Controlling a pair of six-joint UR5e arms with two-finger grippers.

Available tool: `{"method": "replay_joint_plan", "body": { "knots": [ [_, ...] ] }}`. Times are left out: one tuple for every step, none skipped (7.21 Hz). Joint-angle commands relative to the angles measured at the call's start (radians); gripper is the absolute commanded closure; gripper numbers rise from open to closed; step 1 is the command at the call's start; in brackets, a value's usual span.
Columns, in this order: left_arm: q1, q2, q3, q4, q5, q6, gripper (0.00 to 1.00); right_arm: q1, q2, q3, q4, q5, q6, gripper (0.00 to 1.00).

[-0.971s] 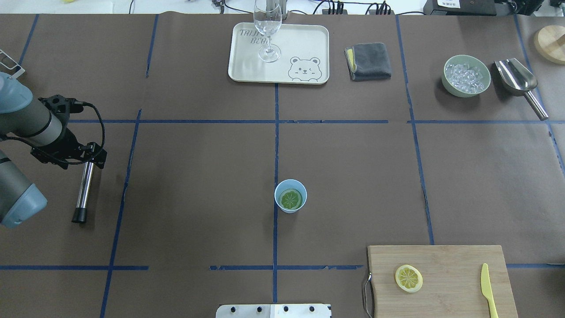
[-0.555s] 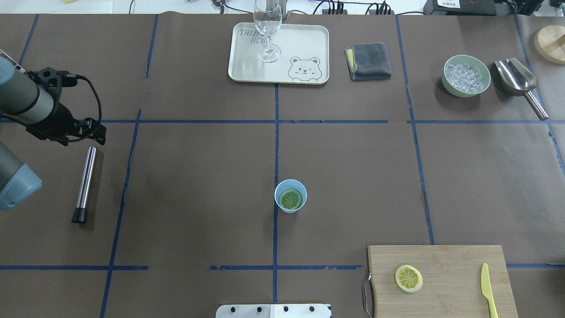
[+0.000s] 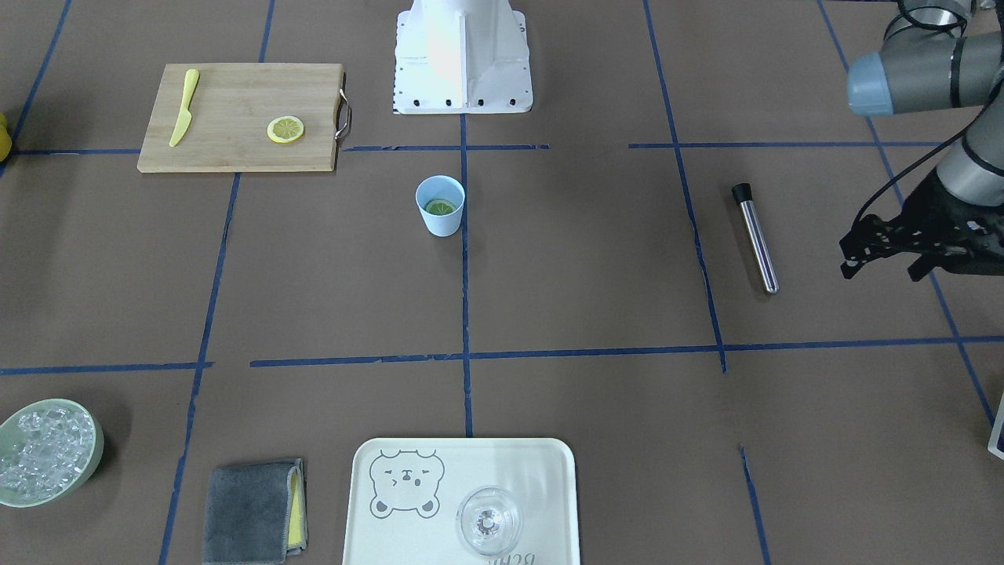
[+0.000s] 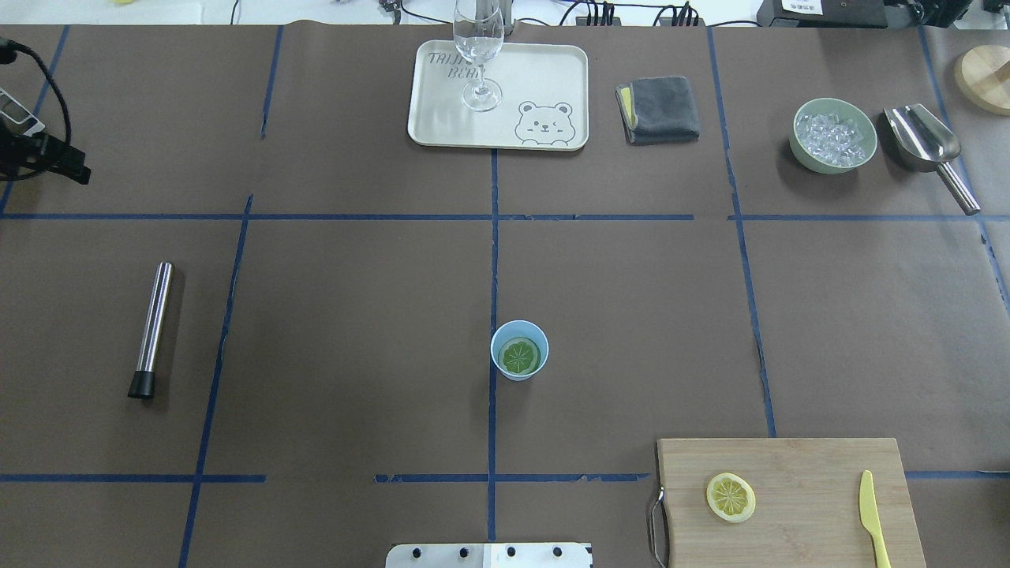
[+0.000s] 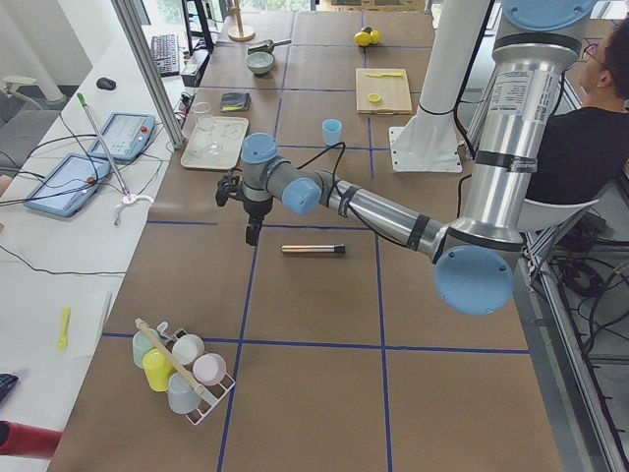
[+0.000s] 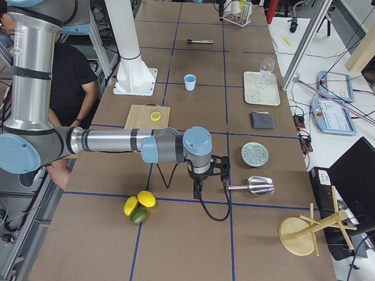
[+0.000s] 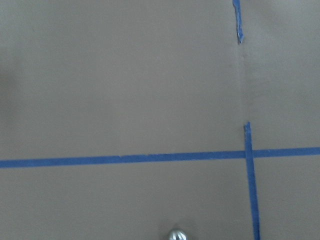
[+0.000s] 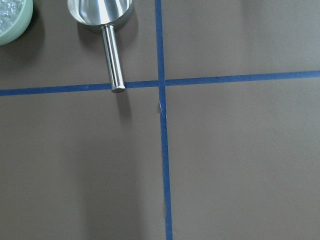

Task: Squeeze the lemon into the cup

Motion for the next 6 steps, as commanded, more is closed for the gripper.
{"method": "replay_joint_plan", "body": {
  "knots": [
    [-0.126, 0.096, 0.032, 0.002, -0.097, 0.210, 0.00, 0.001, 0.002, -0.081, 0.113, 0.004, 0.003, 0.00],
    [-0.188, 0.126, 0.075, 0.002, -0.138, 0.314, 0.00, 0.001, 0.000, -0.081, 0.113, 0.004, 0.006, 0.00],
    [-0.249, 0.165, 0.080, 0.002, -0.137, 0.396, 0.00, 0.001, -0.001, -0.078, 0.113, 0.005, 0.009, 0.00],
    [-0.275, 0.168, 0.078, 0.039, -0.130, 0.463, 0.00, 0.001, -0.004, -0.081, 0.113, 0.007, 0.006, 0.00],
    [-0.318, 0.164, 0.077, 0.136, -0.128, 0.537, 0.00, 0.001, -0.004, -0.077, 0.113, 0.007, 0.006, 0.00],
    [-0.329, 0.148, 0.069, 0.245, -0.127, 0.612, 0.00, 0.001, -0.004, -0.078, 0.113, 0.008, 0.006, 0.00]
  ]
}}
